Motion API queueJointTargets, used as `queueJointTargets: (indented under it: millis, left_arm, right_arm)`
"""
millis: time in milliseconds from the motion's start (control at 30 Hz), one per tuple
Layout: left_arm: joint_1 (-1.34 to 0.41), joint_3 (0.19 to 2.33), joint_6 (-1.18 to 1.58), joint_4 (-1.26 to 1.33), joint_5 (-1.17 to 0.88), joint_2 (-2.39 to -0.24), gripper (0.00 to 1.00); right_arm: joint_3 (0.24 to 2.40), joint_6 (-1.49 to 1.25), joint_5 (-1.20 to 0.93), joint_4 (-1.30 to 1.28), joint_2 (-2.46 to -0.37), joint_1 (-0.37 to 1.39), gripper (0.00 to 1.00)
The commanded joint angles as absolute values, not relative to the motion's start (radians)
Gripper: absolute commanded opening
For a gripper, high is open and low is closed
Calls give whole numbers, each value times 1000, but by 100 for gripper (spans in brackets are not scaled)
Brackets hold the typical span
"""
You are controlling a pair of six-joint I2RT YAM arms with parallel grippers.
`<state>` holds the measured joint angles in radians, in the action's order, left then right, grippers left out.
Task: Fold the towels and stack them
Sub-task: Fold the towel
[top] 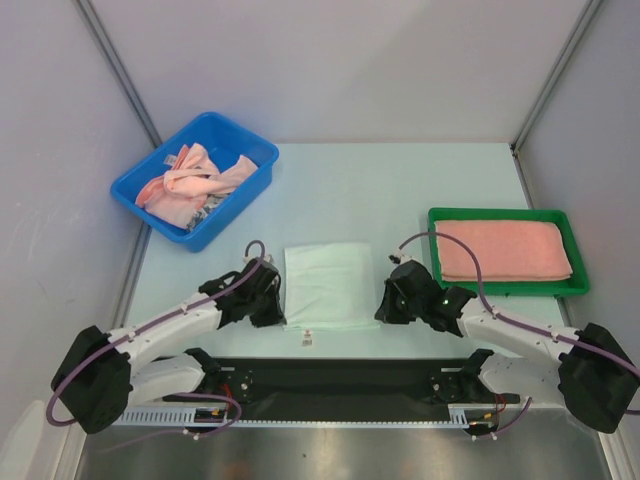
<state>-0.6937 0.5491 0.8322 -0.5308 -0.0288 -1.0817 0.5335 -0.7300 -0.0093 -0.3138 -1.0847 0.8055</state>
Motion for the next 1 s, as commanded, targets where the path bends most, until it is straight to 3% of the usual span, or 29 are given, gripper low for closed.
queueJointTargets:
  millis: [0,500,533,600,633,667,733,833,967]
  left_arm:
    - [-706,473,877,-502,-60,-1106,0]
    - [-706,485,844,-518,-21,-1169,0]
    - [-706,495,844,-537,-14,-1166,5]
    - [-706,520,841,-570,-3,-1157,19]
    - [-706,531,841,-581,-3,-1152,33]
    - [-706,544,835,-594,-3,-1152,37]
    - [-706,609,809,-649,44,-1167,42]
    - [-704,733,779,-738,86,-1210,45]
    - [-666,879,720,-769,182,-1238,47]
  right_arm:
    - [459,-772,-26,-264,-1078,815,0]
    - [397,-792,-5,-222,-1089,815,0]
    - [399,-798,0,-247,-1085,815,1]
    - [406,-798,0,-277,-1059,816,11]
    - [410,-799,30,-313,-1045,818,16]
    - [420,-798,31,-331,-1032,818,25]
    - [445,-790,32,-406,-996,816,33]
    - [537,-769,58,-516,-973,808,37]
    - [623,-695,22,-438,-1012,746,33]
